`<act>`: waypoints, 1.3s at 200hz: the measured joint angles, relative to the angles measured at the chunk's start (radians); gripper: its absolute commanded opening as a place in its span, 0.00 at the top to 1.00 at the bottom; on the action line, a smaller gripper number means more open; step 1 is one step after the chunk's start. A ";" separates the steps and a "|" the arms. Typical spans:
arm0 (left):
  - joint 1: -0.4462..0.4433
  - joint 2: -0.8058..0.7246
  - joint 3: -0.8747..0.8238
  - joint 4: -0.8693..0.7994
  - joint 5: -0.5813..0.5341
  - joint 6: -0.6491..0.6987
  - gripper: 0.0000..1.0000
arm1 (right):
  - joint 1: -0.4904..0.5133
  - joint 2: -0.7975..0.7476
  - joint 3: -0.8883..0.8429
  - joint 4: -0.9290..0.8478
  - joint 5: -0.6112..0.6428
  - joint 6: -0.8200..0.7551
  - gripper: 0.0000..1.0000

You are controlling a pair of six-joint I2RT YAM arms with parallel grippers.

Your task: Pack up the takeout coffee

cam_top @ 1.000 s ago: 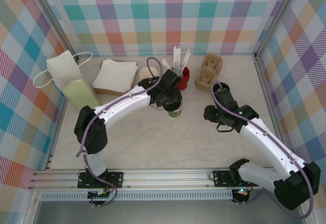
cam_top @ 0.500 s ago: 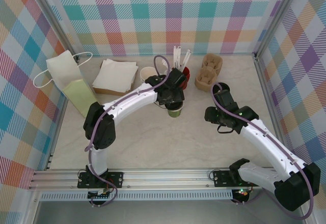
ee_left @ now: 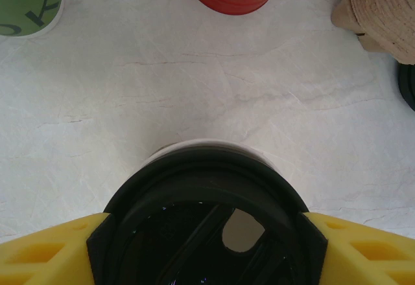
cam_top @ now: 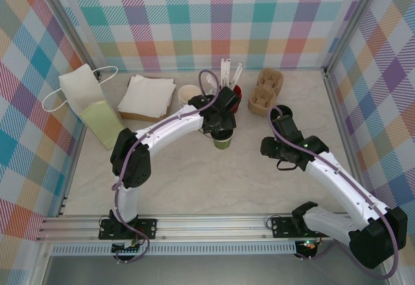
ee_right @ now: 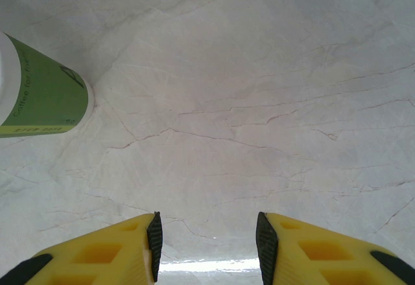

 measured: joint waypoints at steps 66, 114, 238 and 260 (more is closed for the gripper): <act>0.000 0.016 0.003 0.000 0.000 0.007 0.23 | 0.000 0.000 -0.002 0.011 -0.011 0.000 0.55; 0.000 0.024 0.016 0.000 0.001 0.007 0.20 | 0.000 0.000 -0.008 0.022 -0.019 0.000 0.55; 0.000 0.023 0.020 -0.001 -0.001 0.008 0.12 | -0.001 0.003 -0.011 0.022 -0.060 -0.027 0.45; 0.000 0.008 0.020 0.000 0.000 0.011 0.11 | -0.001 0.011 -0.006 0.021 -0.084 -0.035 0.40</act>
